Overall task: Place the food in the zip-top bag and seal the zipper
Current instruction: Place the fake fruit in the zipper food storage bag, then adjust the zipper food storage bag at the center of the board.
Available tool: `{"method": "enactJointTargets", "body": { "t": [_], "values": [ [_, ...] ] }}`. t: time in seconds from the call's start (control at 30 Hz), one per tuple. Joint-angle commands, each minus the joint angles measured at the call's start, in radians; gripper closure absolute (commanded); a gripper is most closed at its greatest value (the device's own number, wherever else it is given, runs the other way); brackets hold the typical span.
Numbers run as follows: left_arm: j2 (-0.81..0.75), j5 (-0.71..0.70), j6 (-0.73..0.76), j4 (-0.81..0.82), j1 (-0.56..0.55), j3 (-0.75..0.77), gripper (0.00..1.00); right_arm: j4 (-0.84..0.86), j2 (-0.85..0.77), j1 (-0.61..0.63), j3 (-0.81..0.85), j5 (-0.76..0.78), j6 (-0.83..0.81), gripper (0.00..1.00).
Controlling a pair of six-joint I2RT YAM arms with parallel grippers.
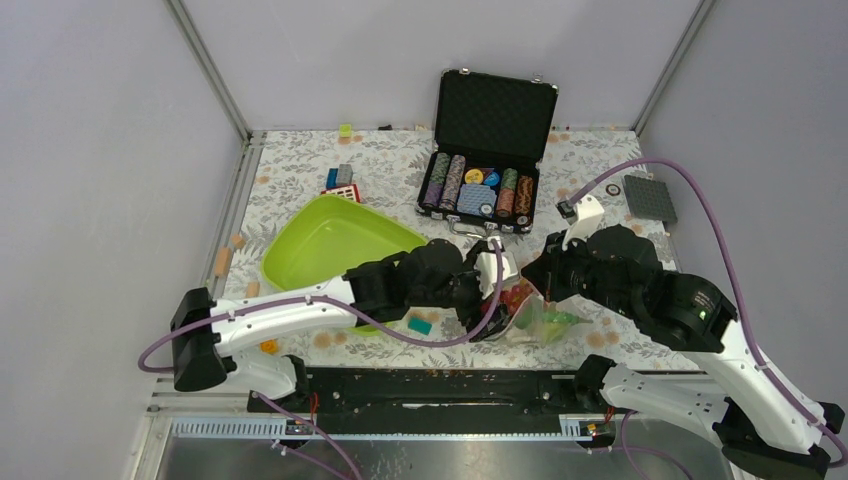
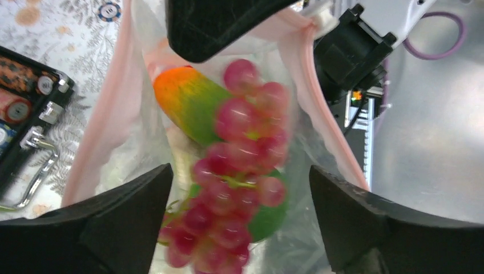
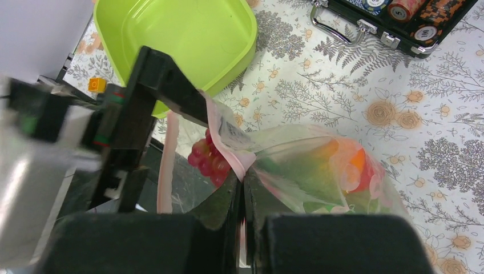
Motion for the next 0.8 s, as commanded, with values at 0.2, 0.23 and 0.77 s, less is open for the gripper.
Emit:
{"method": "enactJointTargets", "body": {
  "t": [0.2, 0.23, 0.77],
  "values": [
    [-0.242, 0.038, -0.054, -0.113, -0.023, 0.061, 0.01, 0.146, -0.021, -0.006, -0.022, -0.020, -0.057, 1.00],
    [-0.261, 0.010, -0.047, -0.119, -0.024, 0.058, 0.01, 0.151, -0.023, -0.006, -0.027, -0.029, -0.066, 1.00],
    [-0.073, -0.415, -0.076, -0.293, -0.024, 0.122, 0.69, 0.246, -0.038, -0.006, -0.076, -0.103, -0.177, 1.00]
  ]
}}
